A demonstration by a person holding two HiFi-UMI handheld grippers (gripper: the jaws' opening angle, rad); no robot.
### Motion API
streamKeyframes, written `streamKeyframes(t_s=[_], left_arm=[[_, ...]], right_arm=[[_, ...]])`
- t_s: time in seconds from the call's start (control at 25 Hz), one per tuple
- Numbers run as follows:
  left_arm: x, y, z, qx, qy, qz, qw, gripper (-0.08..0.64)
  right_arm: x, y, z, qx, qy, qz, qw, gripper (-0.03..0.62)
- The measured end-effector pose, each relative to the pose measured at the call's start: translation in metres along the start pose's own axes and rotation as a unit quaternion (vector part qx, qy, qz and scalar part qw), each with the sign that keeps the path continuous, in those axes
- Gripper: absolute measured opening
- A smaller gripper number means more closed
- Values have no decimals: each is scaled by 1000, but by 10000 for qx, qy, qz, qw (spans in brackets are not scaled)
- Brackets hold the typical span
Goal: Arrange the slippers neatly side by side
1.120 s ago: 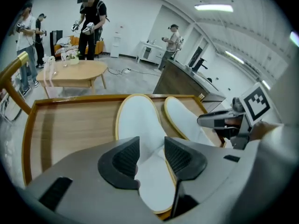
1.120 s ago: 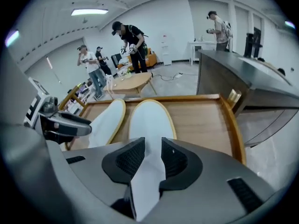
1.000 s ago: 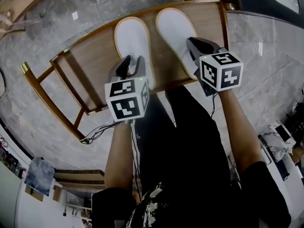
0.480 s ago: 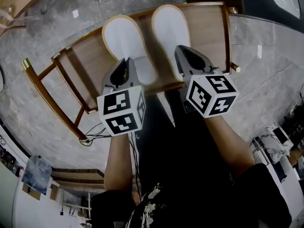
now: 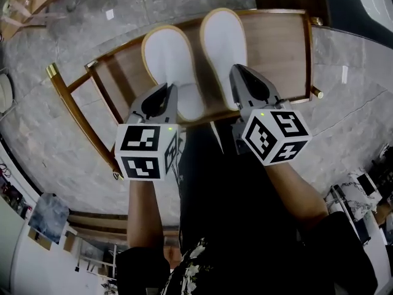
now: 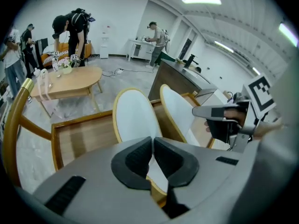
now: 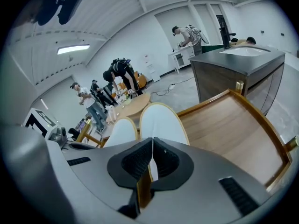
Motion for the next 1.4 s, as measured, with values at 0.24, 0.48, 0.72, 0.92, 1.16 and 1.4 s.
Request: streamKeyframes(t_s=[0.24, 0.48, 0.72, 0.92, 1.16, 1.4], left_arm=[[-15, 16, -15, -43, -378, -114, 9992, 17], [-10, 24, -22, -100, -226, -276, 9993, 17], [-7, 35, -19, -252, 243, -451, 9984, 17], [-7, 39, -17, -211, 4, -431, 9988, 17], [-7, 41, -24, -140, -418, -488, 9978, 18], [-1, 38, -22, 41, -539, -554, 9970, 144]], right_arm=[[1, 21, -18, -36, 90, -252, 9996, 5], [1, 35, -30, -303, 152, -281, 9990, 5], [-8, 42, -30, -354, -24, -201, 9992, 5], [-8, 41, -35, -476, -201, -110, 9986, 5], [-7, 43, -43, -562, -355, 78, 9978, 6], [-16, 40, -43, -471, -467, 524, 9964, 136]])
Point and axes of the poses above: the fingertips, and each gripper's own axes: y forward along the fingers, x to its right, z out of its top, the point moved 1 cm from there along -y, backward along the fingers
